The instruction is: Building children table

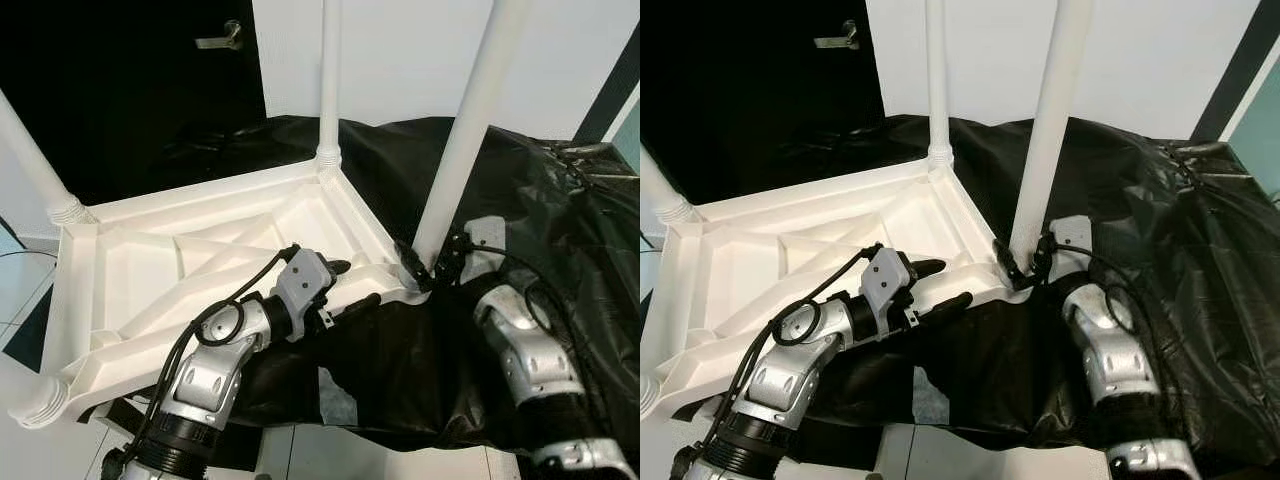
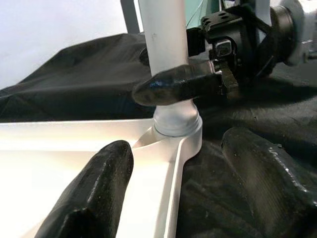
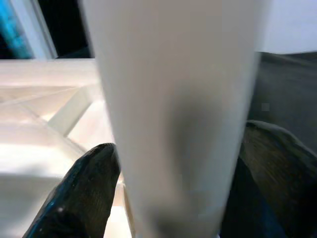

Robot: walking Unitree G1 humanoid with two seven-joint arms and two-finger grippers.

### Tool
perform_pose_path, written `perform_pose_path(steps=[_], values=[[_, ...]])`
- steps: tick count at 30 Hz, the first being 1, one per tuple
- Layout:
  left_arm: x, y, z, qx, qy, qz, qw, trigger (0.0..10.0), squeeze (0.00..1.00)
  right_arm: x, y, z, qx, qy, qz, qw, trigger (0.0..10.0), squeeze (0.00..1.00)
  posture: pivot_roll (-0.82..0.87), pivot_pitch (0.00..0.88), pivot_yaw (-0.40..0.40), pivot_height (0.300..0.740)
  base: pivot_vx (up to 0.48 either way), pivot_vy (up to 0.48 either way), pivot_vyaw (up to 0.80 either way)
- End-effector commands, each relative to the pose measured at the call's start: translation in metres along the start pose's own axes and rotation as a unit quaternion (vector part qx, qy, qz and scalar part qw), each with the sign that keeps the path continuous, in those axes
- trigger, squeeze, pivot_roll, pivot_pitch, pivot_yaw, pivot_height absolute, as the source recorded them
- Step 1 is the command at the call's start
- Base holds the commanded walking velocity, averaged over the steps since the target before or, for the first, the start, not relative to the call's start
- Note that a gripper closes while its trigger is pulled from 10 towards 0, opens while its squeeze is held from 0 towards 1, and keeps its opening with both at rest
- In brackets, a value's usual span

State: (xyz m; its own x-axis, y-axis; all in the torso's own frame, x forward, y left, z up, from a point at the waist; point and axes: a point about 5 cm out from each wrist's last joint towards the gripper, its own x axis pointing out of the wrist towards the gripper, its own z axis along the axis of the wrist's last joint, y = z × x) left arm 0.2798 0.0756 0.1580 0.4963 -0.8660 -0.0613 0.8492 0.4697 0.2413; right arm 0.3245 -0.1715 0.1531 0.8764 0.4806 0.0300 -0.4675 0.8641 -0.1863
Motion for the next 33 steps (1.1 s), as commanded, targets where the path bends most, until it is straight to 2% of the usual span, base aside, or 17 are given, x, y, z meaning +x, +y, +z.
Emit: perform_pose_path(steps=[1,4,6,7,14,15,17,22,23,26,31,33], values=[[0.0,0.005,-0.001,-0.002,0.003,0.025,1.0,10.0,0.0,0.002,0.002,-0.003,-0.002,0.008,0.031,0.999,10.0,0.0,0.05,0.0,-0.006,0.74,0.0,0.0,0.0],[0.0,0.005,-0.001,-0.001,0.002,0.025,1.0,10.0,0.0,0.003,0.001,-0.005,-0.012,0.022,0.058,0.998,10.0,0.0,0.06,0.0,-0.008,0.74,0.0,0.0,0.0],[0.0,0.005,-0.001,-0.001,0.002,0.026,1.0,10.0,0.0,0.003,0.0,-0.007,-0.016,0.027,0.066,0.997,9.6,0.0,0.06,0.0,-0.008,0.74,0.0,0.0,0.0],[0.0,0.005,-0.001,-0.001,0.002,0.026,1.0,10.0,0.0,0.002,0.0,-0.01,-0.018,0.032,0.07,0.997,0.0,0.0,0.06,0.0,-0.01,0.74,0.0,0.0,0.0],[-0.001,0.004,-0.002,-0.002,0.003,0.027,1.0,10.0,0.0,-0.003,-0.002,-0.018,-0.008,0.044,0.061,0.997,0.0,0.0,0.06,0.0,-0.011,0.74,0.0,0.0,0.0],[-0.001,0.003,-0.003,-0.003,0.004,0.027,1.0,10.0,0.0,-0.005,-0.006,-0.024,-0.014,0.062,0.024,0.998,0.0,0.0,0.06,0.0,-0.011,0.74,0.0,0.0,0.0],[-0.001,0.003,-0.003,-0.003,0.004,0.027,1.0,10.0,0.0,-0.005,-0.006,-0.024,-0.014,0.062,0.024,0.998,0.0,0.0,0.06,0.0,-0.011,0.74,0.0,0.0,0.0],[0.0,0.002,-0.003,-0.004,0.004,0.026,1.0,10.0,0.0,-0.006,-0.002,-0.029,0.01,0.069,-0.054,0.996,0.0,0.0,0.05,0.0,-0.01,0.74,0.0,0.0,0.0],[0.0,0.002,-0.003,-0.004,0.004,0.026,1.0,10.0,0.0,-0.006,-0.002,-0.029,0.01,0.069,-0.054,0.996,0.0,0.0,0.05,0.0,-0.01,0.74,0.0,0.0,0.0],[0.001,0.001,-0.003,-0.005,0.003,0.024,1.0,10.0,0.0,-0.005,0.003,-0.033,0.037,0.078,-0.142,0.986,0.0,0.0,0.05,0.0,-0.007,0.74,0.0,0.0,0.0],[0.001,0.001,-0.003,-0.005,0.003,0.022,1.0,10.0,0.0,-0.005,0.008,-0.032,0.034,0.076,-0.191,0.978,0.0,0.0,0.05,0.0,-0.008,0.74,0.0,0.0,0.0],[0.001,0.002,-0.002,-0.005,0.003,0.024,1.0,10.0,0.0,-0.007,0.015,-0.034,0.039,0.088,-0.268,0.959,0.0,0.0,0.05,0.0,-0.01,0.74,0.0,0.0,0.0]])
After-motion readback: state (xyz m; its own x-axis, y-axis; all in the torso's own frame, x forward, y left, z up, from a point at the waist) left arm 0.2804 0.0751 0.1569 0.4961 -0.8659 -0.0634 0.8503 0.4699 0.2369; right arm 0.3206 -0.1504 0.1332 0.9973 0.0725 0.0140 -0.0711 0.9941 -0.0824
